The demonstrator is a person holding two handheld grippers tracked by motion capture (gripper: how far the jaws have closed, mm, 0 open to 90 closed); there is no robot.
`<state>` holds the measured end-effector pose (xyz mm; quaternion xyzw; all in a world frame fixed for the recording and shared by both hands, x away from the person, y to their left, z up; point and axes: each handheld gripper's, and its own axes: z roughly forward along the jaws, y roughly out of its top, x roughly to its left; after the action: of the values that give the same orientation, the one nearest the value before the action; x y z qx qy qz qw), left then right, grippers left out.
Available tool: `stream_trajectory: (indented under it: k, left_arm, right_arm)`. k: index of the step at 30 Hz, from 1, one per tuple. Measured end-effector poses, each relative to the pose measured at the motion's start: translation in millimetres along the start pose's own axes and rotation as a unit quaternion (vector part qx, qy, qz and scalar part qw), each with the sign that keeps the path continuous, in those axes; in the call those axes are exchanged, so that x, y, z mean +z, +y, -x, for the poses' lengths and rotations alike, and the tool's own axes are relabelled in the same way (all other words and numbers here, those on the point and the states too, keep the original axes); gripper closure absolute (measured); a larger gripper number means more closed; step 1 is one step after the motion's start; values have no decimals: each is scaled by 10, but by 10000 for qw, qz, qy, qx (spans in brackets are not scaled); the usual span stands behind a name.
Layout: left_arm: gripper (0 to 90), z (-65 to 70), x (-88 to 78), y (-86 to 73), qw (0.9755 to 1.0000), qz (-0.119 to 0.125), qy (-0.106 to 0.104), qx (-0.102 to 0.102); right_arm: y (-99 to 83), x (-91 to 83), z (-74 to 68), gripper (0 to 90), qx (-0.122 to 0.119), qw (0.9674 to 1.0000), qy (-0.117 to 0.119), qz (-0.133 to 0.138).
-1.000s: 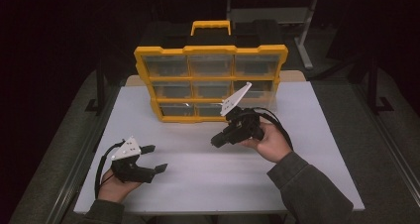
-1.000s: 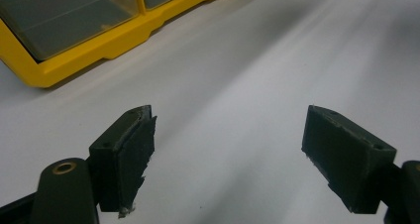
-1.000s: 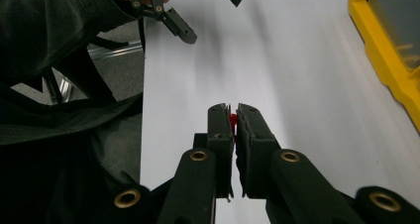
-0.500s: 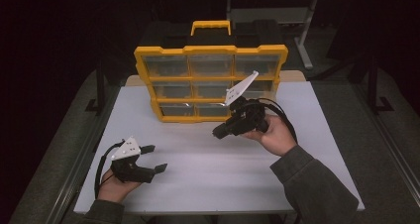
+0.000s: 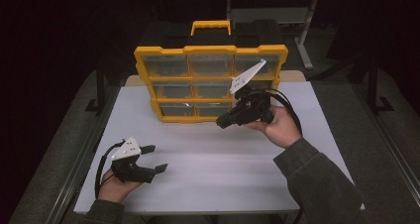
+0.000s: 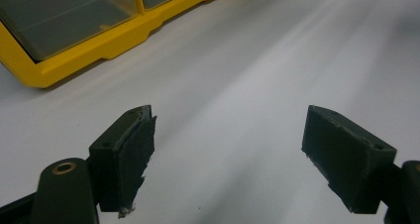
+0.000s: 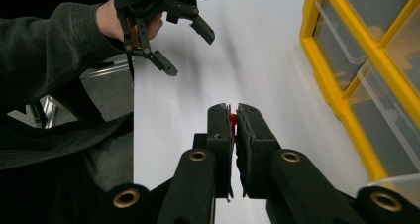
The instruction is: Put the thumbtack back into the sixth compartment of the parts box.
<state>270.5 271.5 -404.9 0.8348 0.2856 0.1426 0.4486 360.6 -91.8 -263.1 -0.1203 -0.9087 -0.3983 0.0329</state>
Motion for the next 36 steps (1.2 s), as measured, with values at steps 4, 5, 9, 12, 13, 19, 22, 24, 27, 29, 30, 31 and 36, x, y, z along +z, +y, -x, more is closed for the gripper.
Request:
stream_trajectory:
  k: [4,5,9,12,13,19,22,24,27,29,30,31,36]
  left_arm:
    - [201,1,-2,-2,10000,-21,8,-6]
    - [201,1,-2,-2,10000,-21,8,-6]
    - [201,2,-7,-2,10000,2,9,-57]
    - [200,-3,-1,-6,10000,-18,4,-39]
    - [200,-3,-5,-4,10000,-13,10,-36]
    - [200,1,-4,-4,10000,-16,4,-36]
    - [200,-1,-12,0,10000,15,14,-42]
    - [201,-10,-14,-3,10000,36,4,-44]
    - [200,-6,-8,-8,10000,16,2,-66]
    - [200,0,-9,-4,10000,10,6,-63]
    - [201,-4,-10,-4,10000,28,4,-57]
    - [200,-4,-10,-4,10000,28,4,-57]
    - [200,-4,-4,-11,10000,32,0,-89]
  right_arm:
    - [58,-61,24,834,-21,10000,-60,-26]
    - [58,-61,24,834,-21,10000,-60,-26]
    - [108,-135,39,834,-30,9999,-118,-7]
    - [133,-196,79,833,15,9999,-169,12]
    - [137,-209,84,833,17,9998,-186,30]
    - [157,-283,126,833,59,9996,-290,3]
    - [169,-334,147,833,70,9994,-350,40]
    - [173,-358,165,833,91,9992,-386,37]
    - [172,-382,212,833,146,9989,-451,11]
    - [162,-404,232,833,234,9986,-483,-1]
    - [153,-414,241,833,292,9984,-490,22]
    - [138,-425,262,833,300,9982,-527,20]
    - [84,-465,332,833,397,9971,-646,28]
